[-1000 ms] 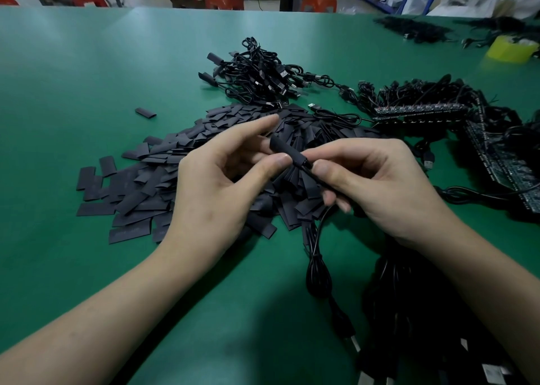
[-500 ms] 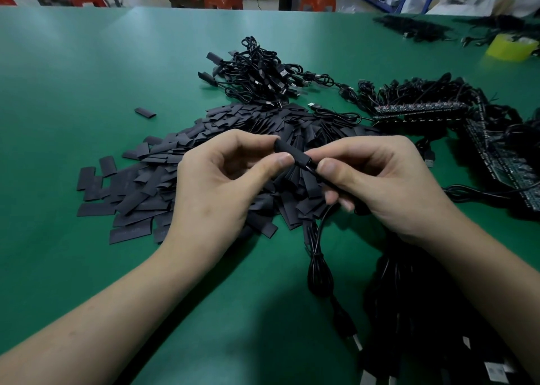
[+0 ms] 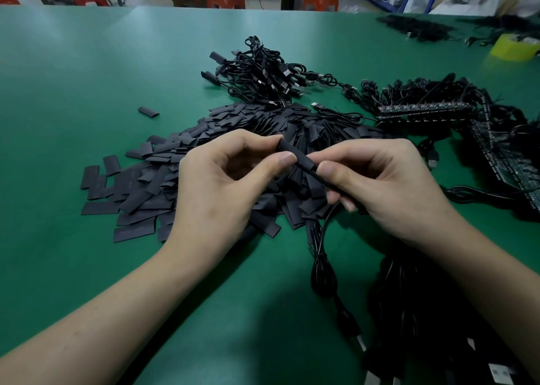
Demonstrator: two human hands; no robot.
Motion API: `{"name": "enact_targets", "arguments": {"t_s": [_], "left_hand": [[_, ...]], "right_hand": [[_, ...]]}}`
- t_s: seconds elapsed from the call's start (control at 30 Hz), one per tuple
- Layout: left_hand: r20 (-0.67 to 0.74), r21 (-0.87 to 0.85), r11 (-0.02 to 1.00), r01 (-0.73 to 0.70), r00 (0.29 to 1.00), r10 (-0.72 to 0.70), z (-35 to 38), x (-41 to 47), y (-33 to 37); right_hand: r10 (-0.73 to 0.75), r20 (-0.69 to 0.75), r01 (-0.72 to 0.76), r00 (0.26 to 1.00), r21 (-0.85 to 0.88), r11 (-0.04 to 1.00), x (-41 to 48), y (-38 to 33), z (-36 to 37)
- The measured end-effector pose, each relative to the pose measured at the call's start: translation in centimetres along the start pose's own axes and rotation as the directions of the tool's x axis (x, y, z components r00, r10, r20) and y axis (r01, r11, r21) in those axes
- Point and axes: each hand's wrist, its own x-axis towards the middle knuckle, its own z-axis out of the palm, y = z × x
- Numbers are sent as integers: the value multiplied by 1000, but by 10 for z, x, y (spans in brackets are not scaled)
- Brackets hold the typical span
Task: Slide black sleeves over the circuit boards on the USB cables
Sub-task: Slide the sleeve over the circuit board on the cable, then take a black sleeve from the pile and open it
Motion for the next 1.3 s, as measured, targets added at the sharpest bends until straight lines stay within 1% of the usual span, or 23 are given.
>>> {"name": "enact_targets", "arguments": {"t_s": [0.13, 0.27, 0.33, 0.4, 0.47, 0.53, 0.6, 0.67, 0.7, 0.77, 0.83, 0.9, 0.97, 1.03, 1.07, 1.17, 1.2, 1.27, 1.3], "left_hand": [[-8, 16, 1000, -11, 1000, 11, 0, -1, -2], [-3, -13, 1000, -8, 1000, 8, -1, 0, -4], [-8, -78, 996, 34, 999, -35, 0, 1, -5], [-14, -199, 975, 101, 994, -106, 2, 2, -4], [-10, -292, 944, 152, 987, -162, 2, 3, -4], [-26, -325, 931, 168, 982, -186, 0, 6, -5], [-61, -356, 919, 170, 977, -204, -5, 11, -6], [-90, -380, 910, 165, 973, -214, -10, 14, -8], [-98, -390, 906, 163, 971, -217, -13, 16, -8], [-105, -406, 899, 161, 970, -221, -17, 18, -9], [-88, -399, 902, 167, 972, -218, -19, 20, -9], [-60, -341, 925, 168, 978, -200, -20, 21, -10], [-58, -206, 968, 141, 986, -156, -20, 21, -12], [-58, -60, 994, 87, 994, -91, -18, 21, -15], [-48, 4, 999, 54, 997, -54, -17, 19, -15], [33, 202, 978, -58, 998, 52, -13, 14, -16], [66, 253, 963, -94, 995, 80, -11, 11, -16], [131, 300, 943, -142, 986, 107, -9, 8, -16], [163, 315, 936, -158, 980, 111, -8, 7, -17]], "right_hand": [[-11, -7, 11, 1000, -18, 1000, 0, -2, 1], [-14, -28, 13, 1000, -30, 999, 1, 0, 1], [-16, -47, 15, 999, -34, 999, 2, 2, 0], [-11, -44, 8, 999, -56, 998, 3, 3, -2], [6, -12, -7, 1000, -106, 994, 2, 3, -3], [19, 8, -17, 1000, -206, 978, 1, 0, -7], [7, 1, -6, 1000, -412, 911, 2, -3, -16], [-1, 31, 21, 1000, -646, 763, 4, -8, -26], [13, 63, 36, 998, -721, 692, 5, -11, -28], [29, 123, 80, 992, -789, 609, 7, -11, -29], [18, 108, 74, 994, -786, 613, 8, -10, -29], [-20, 23, 31, 1000, -761, 648, 10, -14, -30], [-42, -71, -24, 997, -732, 680, 17, -24, -31], [-6, -102, -67, 995, -696, 715, 38, -35, -33], [12, -82, -67, 997, -716, 695, 52, -40, -33], [4, -8, -9, 1000, -846, 532, 113, -45, -32], [-8, 4, 7, 1000, -863, 506, 136, -42, -29], [-41, 22, 39, 999, -883, 468, 184, -31, -20], [-61, 29, 52, 998, -901, 432, 208, -24, -13]]}}
